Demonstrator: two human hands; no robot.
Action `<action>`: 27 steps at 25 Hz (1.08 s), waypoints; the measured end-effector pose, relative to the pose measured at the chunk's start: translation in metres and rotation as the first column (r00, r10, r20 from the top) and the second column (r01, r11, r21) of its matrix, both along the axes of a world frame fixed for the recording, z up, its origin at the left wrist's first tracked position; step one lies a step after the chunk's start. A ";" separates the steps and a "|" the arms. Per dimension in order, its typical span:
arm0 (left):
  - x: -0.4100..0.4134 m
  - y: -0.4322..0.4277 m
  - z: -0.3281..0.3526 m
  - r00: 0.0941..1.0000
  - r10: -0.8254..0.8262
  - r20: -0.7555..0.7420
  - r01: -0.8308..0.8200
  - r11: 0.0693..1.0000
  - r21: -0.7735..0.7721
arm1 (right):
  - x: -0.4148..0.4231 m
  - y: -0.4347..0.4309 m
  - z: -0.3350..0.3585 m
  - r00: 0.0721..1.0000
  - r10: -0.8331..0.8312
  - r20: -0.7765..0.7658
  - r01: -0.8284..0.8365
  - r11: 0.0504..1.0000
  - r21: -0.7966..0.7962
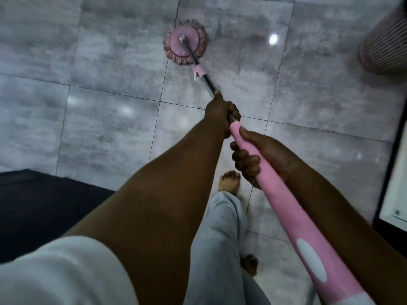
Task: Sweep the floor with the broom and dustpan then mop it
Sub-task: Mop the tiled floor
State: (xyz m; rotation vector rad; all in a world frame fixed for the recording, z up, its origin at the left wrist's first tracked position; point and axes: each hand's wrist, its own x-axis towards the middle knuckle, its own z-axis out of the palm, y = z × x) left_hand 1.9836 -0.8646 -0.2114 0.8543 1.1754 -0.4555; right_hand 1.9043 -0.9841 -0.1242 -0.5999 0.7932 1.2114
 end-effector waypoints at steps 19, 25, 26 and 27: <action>-0.385 -0.220 0.077 0.958 -0.244 -0.152 0.208 0.953 -0.220 | -0.402 -0.186 0.101 0.924 -0.342 -0.173 0.334 0.940 -0.074; -0.372 -0.188 0.073 0.947 -0.282 -0.157 0.256 0.952 -0.166 | -0.381 -0.159 0.100 0.945 -0.266 -0.188 0.266 0.964 -0.025; -0.367 -0.176 0.072 0.957 -0.249 -0.150 0.223 0.960 -0.168 | -0.376 -0.148 0.098 0.950 -0.250 -0.186 0.246 0.968 -0.043; -0.363 -0.162 0.072 0.966 -0.214 -0.144 0.190 0.968 -0.163 | -0.370 -0.135 0.097 0.956 -0.228 -0.184 0.221 0.974 -0.058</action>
